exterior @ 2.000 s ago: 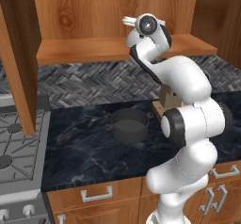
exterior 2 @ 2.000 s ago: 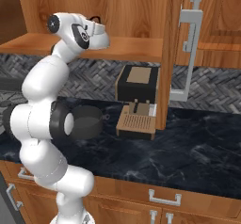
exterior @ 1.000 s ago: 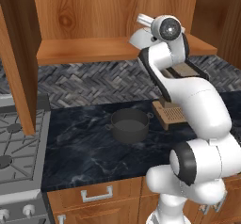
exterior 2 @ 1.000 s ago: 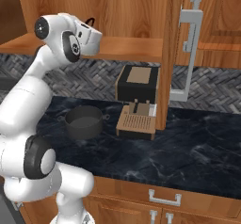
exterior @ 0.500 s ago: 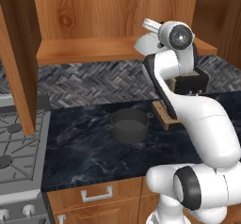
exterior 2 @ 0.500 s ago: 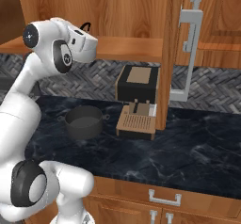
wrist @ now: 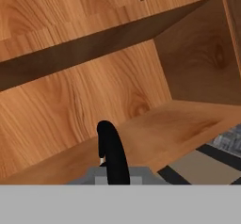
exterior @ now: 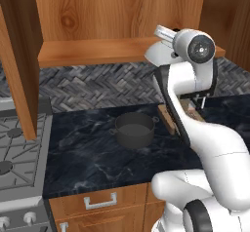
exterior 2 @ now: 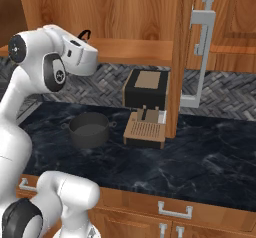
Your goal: Pick the kettle from the cabinet and place it on a stove burner. Then pick the pot from the counter and place it on another stove burner. Finally, turn both burners on.
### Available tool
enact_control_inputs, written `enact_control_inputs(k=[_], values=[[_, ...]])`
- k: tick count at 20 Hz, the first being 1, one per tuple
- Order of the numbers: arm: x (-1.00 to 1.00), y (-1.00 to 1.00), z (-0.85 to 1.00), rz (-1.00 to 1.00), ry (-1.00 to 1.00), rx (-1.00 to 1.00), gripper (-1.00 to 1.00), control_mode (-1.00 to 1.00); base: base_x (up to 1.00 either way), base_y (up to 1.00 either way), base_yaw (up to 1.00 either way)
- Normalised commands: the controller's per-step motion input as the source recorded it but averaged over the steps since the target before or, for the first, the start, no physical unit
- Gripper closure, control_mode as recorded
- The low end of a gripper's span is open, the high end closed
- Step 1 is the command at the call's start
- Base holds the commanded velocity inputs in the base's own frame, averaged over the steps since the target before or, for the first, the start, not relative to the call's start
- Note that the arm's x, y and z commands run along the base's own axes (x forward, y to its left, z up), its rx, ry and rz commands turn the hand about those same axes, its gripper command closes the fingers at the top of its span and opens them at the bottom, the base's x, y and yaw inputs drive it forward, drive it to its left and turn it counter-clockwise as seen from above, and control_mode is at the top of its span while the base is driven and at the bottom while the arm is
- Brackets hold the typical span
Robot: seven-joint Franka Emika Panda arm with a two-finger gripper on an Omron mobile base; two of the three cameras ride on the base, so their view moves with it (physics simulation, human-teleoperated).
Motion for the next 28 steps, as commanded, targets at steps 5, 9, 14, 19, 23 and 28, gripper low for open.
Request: enact_control_inputs(k=[5,9,14,19,23,28], values=[[-0.66,0.00,0.01,-0.01,0.02,0.02,1.00,-1.00,0.00,0.00,0.00],[-0.56,0.00,0.06,0.00,0.04,0.01,1.00,-1.00,0.00,0.00,0.00],[-0.54,0.00,0.00,0.00,0.04,0.00,1.00,-1.00,0.00,0.00,0.00],[-0.50,0.01,0.00,0.00,0.04,0.00,1.00,-1.00,0.00,0.00,0.00],[-0.33,0.01,-0.02,0.00,0.01,0.00,1.00,-1.00,0.00,0.00,0.00],[-0.06,0.02,0.00,0.00,0.00,-0.01,1.00,-1.00,0.00,0.00,0.00]])
